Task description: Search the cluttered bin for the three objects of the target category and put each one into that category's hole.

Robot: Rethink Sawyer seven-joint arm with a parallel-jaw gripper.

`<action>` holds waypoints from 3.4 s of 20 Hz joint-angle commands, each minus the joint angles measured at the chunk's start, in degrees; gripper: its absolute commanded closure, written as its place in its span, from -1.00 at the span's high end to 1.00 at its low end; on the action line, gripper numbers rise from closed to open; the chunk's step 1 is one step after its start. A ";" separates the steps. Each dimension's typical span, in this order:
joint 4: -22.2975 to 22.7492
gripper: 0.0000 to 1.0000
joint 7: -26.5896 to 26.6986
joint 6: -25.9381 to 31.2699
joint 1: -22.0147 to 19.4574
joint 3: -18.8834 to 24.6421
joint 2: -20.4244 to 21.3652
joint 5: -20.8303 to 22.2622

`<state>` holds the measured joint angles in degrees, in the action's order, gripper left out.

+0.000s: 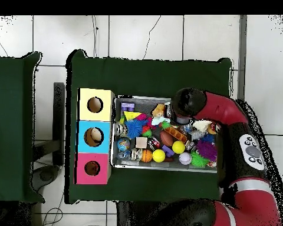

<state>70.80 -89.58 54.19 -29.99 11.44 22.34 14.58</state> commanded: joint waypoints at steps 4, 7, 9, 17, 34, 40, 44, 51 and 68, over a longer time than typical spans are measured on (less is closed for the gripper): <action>-0.72 -1.00 13.48 2.69 -3.63 0.42 6.50 8.53; -0.21 -1.00 12.42 0.39 -4.40 1.52 5.76 9.44; -0.31 -1.00 12.06 -0.19 -4.91 2.21 5.22 10.07; 1.22 -1.00 7.59 -0.80 -4.10 2.99 4.56 10.87; 16.59 -1.00 -7.52 -2.60 0.51 1.67 11.86 2.13; 17.66 -1.00 -11.80 -5.03 2.36 -0.89 13.05 0.30; 20.16 -1.00 -21.35 -16.41 4.48 -4.06 12.23 -1.26; 21.59 -1.00 -38.55 -26.02 12.81 -14.41 10.83 -9.00; 22.56 1.00 -38.78 -27.52 13.77 -14.72 9.21 -14.60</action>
<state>87.82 -119.91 26.60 -14.58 -4.35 34.31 1.75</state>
